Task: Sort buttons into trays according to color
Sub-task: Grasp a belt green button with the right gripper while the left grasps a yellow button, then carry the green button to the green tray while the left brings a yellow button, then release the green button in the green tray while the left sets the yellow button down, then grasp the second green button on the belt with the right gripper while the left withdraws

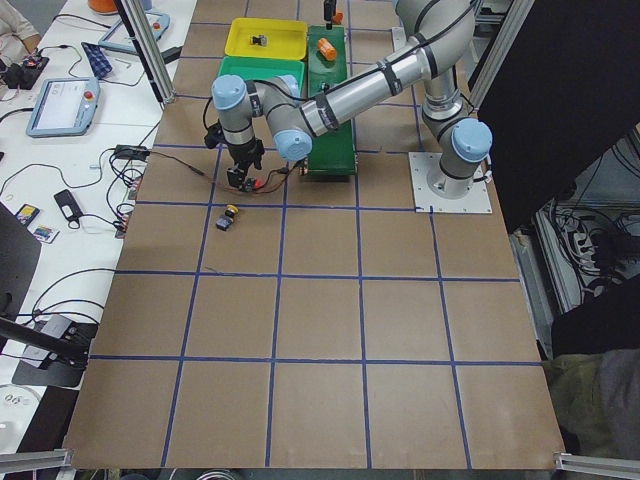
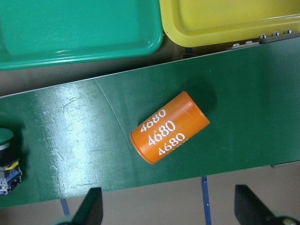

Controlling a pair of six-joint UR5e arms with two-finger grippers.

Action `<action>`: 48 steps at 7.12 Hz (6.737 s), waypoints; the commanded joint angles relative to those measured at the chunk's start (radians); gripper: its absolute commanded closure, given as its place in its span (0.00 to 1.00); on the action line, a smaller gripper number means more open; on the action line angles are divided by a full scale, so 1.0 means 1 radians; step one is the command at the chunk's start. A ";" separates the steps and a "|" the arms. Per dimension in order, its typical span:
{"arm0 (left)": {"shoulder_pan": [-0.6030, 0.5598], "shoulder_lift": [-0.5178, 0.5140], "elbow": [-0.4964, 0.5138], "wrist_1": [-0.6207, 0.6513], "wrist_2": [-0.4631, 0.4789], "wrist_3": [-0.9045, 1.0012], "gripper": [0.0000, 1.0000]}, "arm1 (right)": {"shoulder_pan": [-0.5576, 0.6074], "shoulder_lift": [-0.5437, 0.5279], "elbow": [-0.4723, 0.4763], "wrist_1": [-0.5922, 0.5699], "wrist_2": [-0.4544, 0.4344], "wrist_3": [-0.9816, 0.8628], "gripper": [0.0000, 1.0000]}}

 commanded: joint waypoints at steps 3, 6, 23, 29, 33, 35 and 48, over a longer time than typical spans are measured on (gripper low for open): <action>0.011 -0.123 0.065 0.041 0.001 0.437 0.00 | 0.009 0.011 0.004 -0.011 0.010 0.016 0.00; 0.057 -0.210 0.174 0.030 -0.013 0.718 0.00 | 0.009 0.035 0.004 -0.031 0.013 0.018 0.00; 0.010 -0.073 0.101 -0.178 -0.074 0.188 1.00 | 0.149 0.296 0.042 -0.281 -0.004 0.117 0.22; -0.225 0.352 -0.394 -0.166 -0.077 -0.575 1.00 | 0.127 0.266 -0.100 -0.272 -0.012 0.111 1.00; -0.344 0.449 -0.542 -0.123 -0.076 -1.002 1.00 | 0.052 0.567 -0.383 -0.383 -0.026 0.099 1.00; -0.417 0.449 -0.588 -0.051 -0.068 -1.084 0.97 | 0.034 0.679 -0.385 -0.545 -0.016 0.111 0.06; -0.372 0.581 -0.241 -0.376 -0.044 -1.072 0.00 | 0.040 0.149 -0.139 0.035 -0.013 0.104 0.00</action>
